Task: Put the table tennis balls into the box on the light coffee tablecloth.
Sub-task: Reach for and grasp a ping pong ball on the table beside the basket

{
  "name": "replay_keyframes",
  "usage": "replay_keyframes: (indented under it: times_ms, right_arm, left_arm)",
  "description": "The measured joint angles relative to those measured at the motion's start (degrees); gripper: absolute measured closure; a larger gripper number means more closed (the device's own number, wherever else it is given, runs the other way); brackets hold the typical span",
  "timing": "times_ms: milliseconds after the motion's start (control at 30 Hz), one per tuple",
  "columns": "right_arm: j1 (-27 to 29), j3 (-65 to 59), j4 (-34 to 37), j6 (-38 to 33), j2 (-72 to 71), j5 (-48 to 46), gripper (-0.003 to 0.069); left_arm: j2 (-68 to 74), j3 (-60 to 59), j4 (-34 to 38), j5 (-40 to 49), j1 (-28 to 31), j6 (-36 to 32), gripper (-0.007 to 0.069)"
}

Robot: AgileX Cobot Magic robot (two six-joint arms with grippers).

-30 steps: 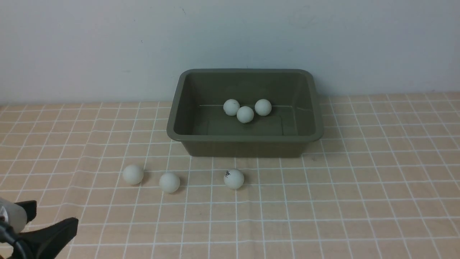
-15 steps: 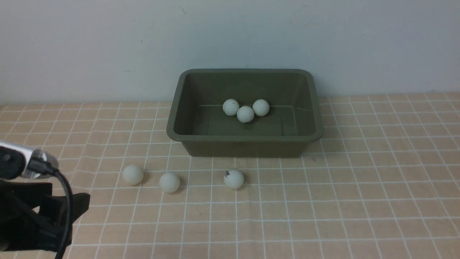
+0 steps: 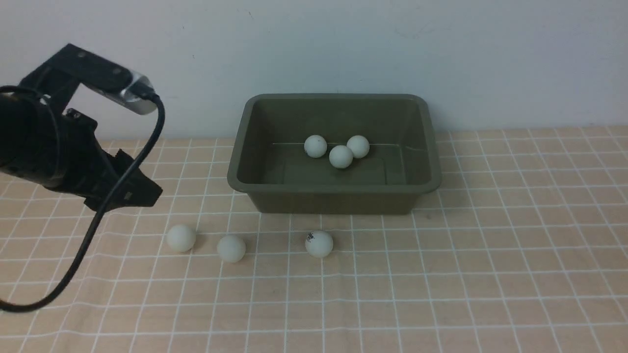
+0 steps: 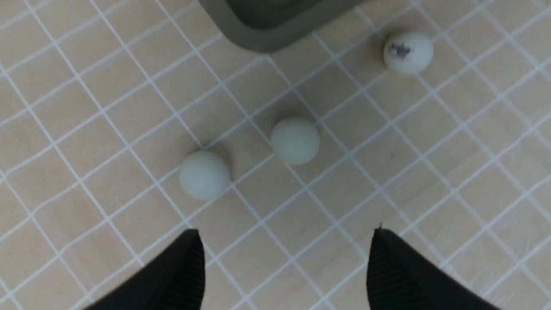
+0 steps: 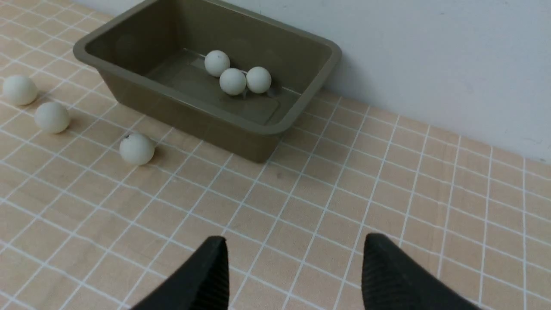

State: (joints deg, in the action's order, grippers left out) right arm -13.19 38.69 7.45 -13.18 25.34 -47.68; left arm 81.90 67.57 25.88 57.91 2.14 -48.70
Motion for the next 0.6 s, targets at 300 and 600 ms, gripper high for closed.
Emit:
replay_keyframes:
  times_ms: [300,600]
  right_arm:
    - [0.0,0.0,0.0,-0.19,0.0,0.72,0.0269]
    - [0.0,0.0,0.0,-0.19,0.0,1.48,0.0269]
  left_arm:
    - [13.01,6.14,-6.05,2.16,0.0,-5.32,0.0207]
    - [22.78,6.31,-3.36,-4.78,-0.12,-4.45,0.0207]
